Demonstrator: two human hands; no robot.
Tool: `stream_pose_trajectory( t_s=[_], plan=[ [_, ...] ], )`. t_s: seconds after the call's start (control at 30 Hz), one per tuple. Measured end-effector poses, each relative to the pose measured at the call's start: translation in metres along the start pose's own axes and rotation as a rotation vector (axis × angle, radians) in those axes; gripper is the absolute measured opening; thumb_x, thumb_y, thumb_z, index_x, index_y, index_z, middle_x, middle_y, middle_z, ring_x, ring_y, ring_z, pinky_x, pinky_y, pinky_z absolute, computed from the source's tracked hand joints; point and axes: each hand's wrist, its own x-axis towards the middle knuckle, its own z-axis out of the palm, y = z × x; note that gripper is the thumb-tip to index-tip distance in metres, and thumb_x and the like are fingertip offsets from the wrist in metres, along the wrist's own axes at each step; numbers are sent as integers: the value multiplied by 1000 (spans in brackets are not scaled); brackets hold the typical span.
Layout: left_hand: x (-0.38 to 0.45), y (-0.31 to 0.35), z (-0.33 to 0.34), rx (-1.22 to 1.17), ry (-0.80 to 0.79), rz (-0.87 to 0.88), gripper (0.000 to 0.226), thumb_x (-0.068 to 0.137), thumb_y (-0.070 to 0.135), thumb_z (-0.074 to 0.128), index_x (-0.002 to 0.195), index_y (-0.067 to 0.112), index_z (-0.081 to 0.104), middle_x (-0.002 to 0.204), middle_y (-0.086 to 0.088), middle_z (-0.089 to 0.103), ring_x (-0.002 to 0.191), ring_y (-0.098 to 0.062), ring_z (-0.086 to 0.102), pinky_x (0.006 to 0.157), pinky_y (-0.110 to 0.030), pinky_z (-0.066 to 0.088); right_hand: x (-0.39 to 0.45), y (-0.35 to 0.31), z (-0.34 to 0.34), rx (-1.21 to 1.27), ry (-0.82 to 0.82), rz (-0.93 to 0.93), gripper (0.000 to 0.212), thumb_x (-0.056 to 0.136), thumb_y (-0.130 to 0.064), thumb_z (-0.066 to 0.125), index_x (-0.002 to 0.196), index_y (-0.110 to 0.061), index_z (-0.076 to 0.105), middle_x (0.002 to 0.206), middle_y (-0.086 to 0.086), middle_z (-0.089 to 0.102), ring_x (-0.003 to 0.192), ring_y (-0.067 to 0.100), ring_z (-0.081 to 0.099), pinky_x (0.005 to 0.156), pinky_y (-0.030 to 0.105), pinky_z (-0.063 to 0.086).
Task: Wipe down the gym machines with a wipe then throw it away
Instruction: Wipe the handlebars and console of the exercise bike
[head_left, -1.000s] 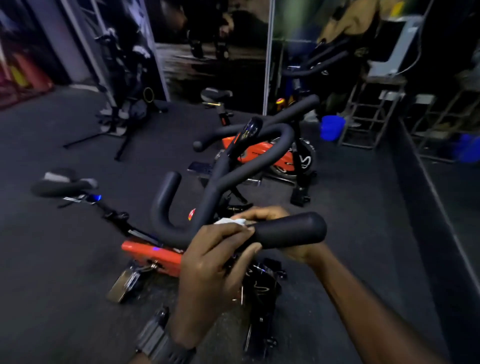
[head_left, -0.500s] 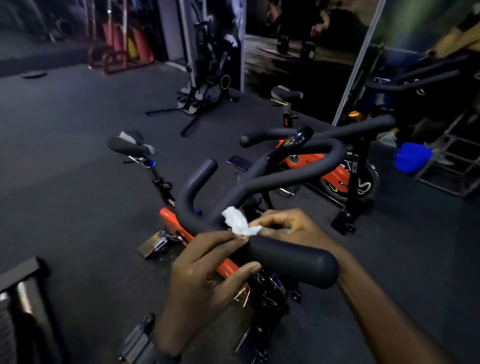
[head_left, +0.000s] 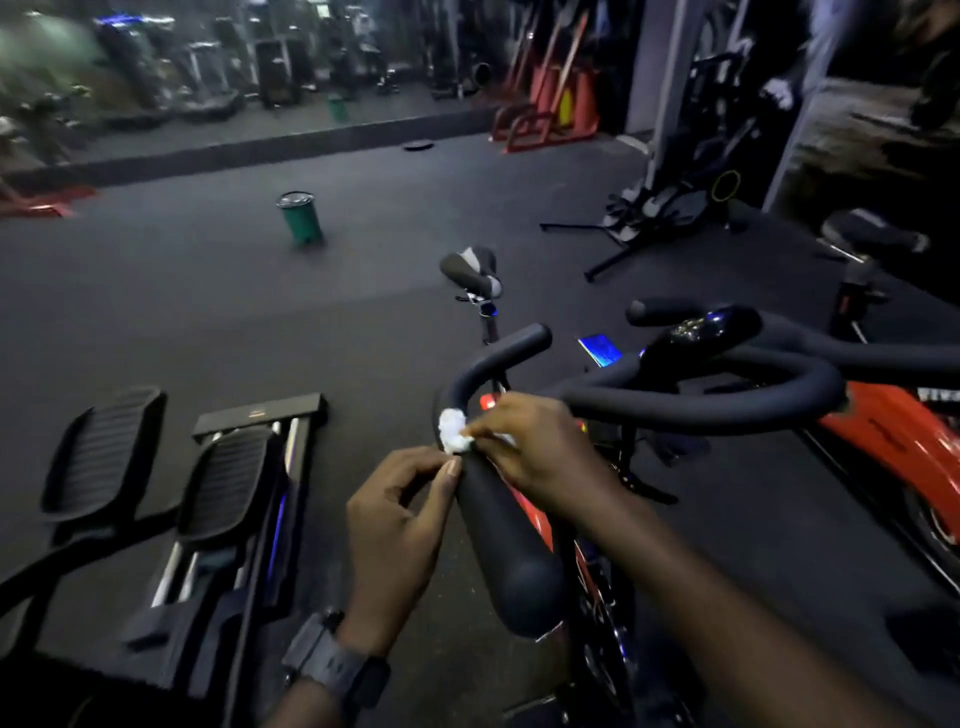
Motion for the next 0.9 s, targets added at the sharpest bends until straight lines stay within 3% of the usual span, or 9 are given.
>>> stream_pose_trajectory(
  t_s=[0.07,0.17,0.33,0.4,0.5,0.57,0.7,0.8,0.9],
  plan=[
    [0,3,5,-21,27,-86,5,86,17,69,89,13,72,90,3,72,87,-9,68,79,-21,52,32,-2,8,-195,-117,-6,25,88,-31,51,98,-21,71,96,7,64,92,34,64,73,38,52],
    [3,5,10,-153,92,-291,16,84,8,75,97,6,67,95,-7,72,87,-10,69,78,-22,53,76,-4,15,-314,-278,85,21,88,-19,55,101,-21,72,98,8,68,95,33,66,67,30,46],
    [2,1,12,-223,145,-364,27,81,10,79,100,15,61,100,-8,71,88,-12,69,76,-20,54,66,-19,-9,-361,-540,-182,23,88,-18,59,104,-22,75,101,7,72,98,29,65,82,30,51],
    [3,1,13,-215,159,-374,30,79,14,81,100,17,60,100,-6,70,87,-12,68,77,-21,54,73,-26,-8,-425,-569,-184,24,89,-18,58,107,-20,74,105,8,72,101,28,64,85,30,50],
    [15,3,14,-220,81,-419,32,77,11,82,100,19,61,102,-4,70,93,-13,67,80,-22,54,97,-23,9,-418,-495,72,21,92,-14,55,105,-13,71,100,14,68,95,34,64,71,29,45],
    [31,5,14,-191,-29,-427,34,74,11,82,98,23,62,102,-4,70,99,-19,67,84,-32,57,102,-14,11,-369,-398,190,19,90,-12,55,101,-9,70,88,14,62,82,31,60,68,29,43],
    [56,3,17,-6,-55,-371,28,72,7,73,95,19,64,99,-6,71,96,-22,68,87,-38,55,93,2,9,-300,-383,161,24,88,-16,54,98,-20,75,90,13,70,82,32,64,71,31,50],
    [68,-9,21,25,10,-385,21,77,-2,72,93,11,66,98,-9,70,90,-19,65,81,-28,52,102,5,10,-289,-326,235,24,89,-15,56,102,-22,75,93,11,70,84,31,66,70,31,52],
    [78,-21,22,-21,9,-448,25,81,1,72,105,4,65,102,-10,68,81,-11,60,72,-15,48,120,14,4,-378,-177,427,25,94,-9,52,114,-10,67,112,12,64,104,33,62,75,30,44]
  ],
)
